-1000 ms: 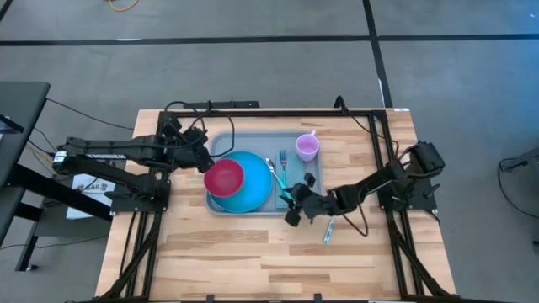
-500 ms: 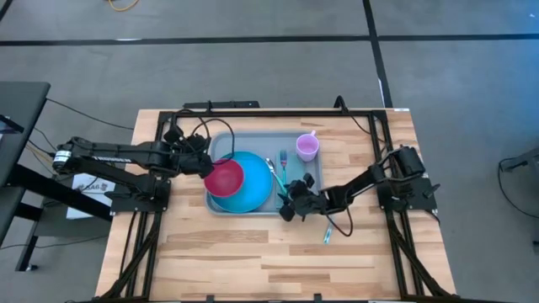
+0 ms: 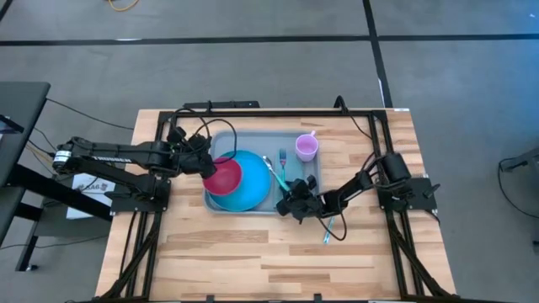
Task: Set up tray
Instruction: Put the blue spoon on the napkin to the right of the purple fork
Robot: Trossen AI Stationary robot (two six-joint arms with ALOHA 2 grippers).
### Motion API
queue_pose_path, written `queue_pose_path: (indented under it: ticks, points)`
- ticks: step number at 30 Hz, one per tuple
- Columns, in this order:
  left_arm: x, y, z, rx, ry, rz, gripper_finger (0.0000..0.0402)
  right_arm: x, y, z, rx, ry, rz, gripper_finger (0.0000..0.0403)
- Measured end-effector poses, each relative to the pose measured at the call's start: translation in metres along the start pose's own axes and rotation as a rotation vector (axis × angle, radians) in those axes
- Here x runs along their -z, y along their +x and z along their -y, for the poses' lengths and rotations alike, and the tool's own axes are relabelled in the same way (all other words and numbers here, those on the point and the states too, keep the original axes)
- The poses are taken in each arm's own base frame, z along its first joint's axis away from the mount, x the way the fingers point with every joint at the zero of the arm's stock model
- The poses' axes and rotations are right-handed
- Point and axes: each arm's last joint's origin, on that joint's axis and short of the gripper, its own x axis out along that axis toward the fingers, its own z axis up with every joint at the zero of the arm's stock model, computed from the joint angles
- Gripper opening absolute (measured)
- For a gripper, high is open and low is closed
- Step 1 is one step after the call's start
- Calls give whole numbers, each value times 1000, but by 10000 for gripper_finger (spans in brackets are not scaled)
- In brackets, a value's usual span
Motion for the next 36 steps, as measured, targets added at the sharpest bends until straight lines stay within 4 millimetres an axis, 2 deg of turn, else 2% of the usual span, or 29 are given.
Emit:
queue_pose_path:
  ticks: [4,9,19,25,36]
  points:
    - [0,0,0,10,-1,-4,77,4,-3,-4,17,16,37,109]
    - [0,0,0,10,-1,-5,77,-2,-9,-7,11,19,52,70]
    - [-1,0,1,15,-4,4,77,-19,-20,-9,-14,47,80,83]
    - [-2,0,1,19,-9,11,77,-30,-25,-9,-4,106,104,72]
    - [-2,0,1,19,-7,11,77,-16,-32,-4,34,162,2,73]
